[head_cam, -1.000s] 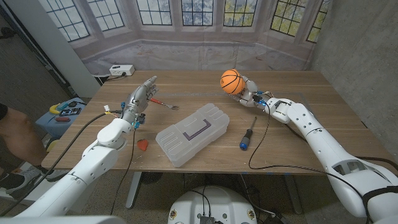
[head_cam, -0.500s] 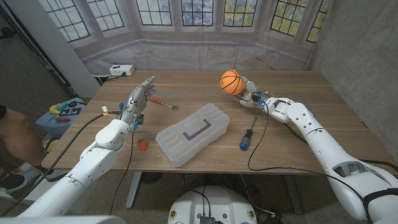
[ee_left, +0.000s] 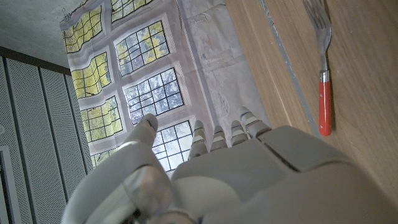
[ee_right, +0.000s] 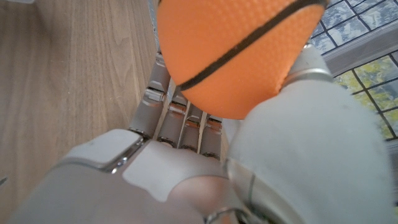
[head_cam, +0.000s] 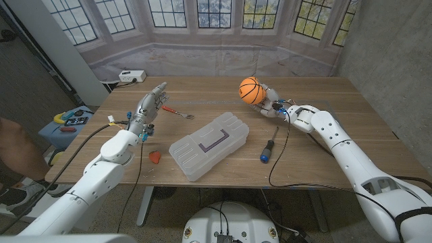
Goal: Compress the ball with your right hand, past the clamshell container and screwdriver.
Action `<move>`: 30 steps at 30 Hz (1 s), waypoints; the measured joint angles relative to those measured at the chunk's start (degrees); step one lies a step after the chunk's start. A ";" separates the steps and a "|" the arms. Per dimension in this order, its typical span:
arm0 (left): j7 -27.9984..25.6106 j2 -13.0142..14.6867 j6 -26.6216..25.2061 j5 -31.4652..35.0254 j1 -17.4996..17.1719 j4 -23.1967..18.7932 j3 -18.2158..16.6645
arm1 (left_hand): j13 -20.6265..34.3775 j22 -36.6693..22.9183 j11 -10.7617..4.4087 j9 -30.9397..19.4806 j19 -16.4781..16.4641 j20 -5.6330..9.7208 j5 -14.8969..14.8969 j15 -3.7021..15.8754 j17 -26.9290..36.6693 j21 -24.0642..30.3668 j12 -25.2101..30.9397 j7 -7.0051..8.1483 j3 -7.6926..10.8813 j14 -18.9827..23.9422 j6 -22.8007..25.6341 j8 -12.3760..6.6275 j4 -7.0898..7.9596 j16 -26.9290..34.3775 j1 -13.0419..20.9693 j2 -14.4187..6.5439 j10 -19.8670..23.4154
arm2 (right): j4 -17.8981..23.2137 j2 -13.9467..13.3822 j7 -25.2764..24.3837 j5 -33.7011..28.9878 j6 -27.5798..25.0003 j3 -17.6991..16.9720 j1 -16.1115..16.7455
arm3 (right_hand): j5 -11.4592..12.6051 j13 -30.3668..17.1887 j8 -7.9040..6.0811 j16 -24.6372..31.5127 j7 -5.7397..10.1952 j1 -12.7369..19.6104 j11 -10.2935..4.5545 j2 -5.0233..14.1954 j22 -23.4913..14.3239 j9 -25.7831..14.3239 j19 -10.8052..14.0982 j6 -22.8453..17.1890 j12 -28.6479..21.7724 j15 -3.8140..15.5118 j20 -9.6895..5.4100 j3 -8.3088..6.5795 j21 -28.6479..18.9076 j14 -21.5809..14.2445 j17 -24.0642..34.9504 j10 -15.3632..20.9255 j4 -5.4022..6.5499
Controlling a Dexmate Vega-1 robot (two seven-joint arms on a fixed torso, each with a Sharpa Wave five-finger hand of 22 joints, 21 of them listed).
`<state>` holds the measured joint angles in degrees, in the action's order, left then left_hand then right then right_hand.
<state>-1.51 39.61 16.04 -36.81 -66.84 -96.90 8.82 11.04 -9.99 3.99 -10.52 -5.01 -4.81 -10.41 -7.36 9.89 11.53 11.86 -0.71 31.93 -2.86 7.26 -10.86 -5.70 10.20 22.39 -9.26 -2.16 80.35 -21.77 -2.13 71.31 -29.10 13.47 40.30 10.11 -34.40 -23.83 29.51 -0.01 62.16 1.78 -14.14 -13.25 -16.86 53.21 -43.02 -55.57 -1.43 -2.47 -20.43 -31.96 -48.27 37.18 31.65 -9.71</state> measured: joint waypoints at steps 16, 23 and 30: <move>0.88 0.98 -0.23 -0.83 -1.35 -0.68 -1.52 | 0.00 0.00 0.00 0.00 0.00 0.00 0.00 0.00 0.00 0.00 0.00 0.00 0.00 0.00 0.00 0.00 0.00 0.00 -0.23 -0.23 0.00 | 1.02 0.98 -3.85 0.81 -0.14 0.49 0.56 | -0.26 0.00 -0.58 0.00 0.09 0.67 0.00 -0.68 -0.82 -0.03 0.56 -1.53 -0.45 -0.19 -0.07 0.00 -2.43 -1.66 0.03 1.40 0.00; 0.49 1.23 -0.64 -0.88 -2.18 -1.59 -2.18 | 0.00 0.00 0.00 0.00 0.00 0.00 0.00 0.00 0.00 0.00 0.00 0.00 0.00 0.00 0.00 0.00 0.00 0.00 -0.23 -0.23 0.00 | -0.21 1.44 -4.01 0.96 -0.12 0.74 0.06 | -0.14 0.00 -0.57 -0.01 0.12 0.98 0.00 -0.98 -1.09 -0.05 0.72 -1.73 -0.89 -0.23 -0.08 0.00 -3.04 -1.89 0.04 1.41 0.00; 0.26 1.24 -1.03 -0.87 -2.26 -1.82 -2.28 | 0.00 0.00 0.00 0.00 0.00 0.00 0.00 0.00 0.00 0.00 0.00 0.00 0.00 0.00 0.00 0.00 0.01 0.00 -0.23 -0.23 0.00 | -1.03 1.72 -3.82 0.98 0.01 0.77 -0.26 | -0.14 0.00 -0.57 -0.55 0.23 0.98 0.00 -0.98 -1.29 -0.05 0.69 -1.84 -0.90 -0.21 -0.10 0.00 -3.49 -2.05 0.05 1.40 0.00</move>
<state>-1.25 40.85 15.01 -37.69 -69.10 -98.72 6.54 11.04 -9.99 3.99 -10.52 -5.01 -4.81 -10.41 -7.36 9.89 11.53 11.86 -0.71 31.93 -2.87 7.26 -10.86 -5.69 10.20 22.16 -9.49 -2.15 79.32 -20.06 -5.95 72.29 -29.09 14.24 40.04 9.97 -34.40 -24.40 28.95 0.22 63.14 1.78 -15.13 -14.53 -16.91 53.90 -44.86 -56.48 -1.64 -2.57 -20.43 -35.45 -50.32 37.23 33.05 -9.71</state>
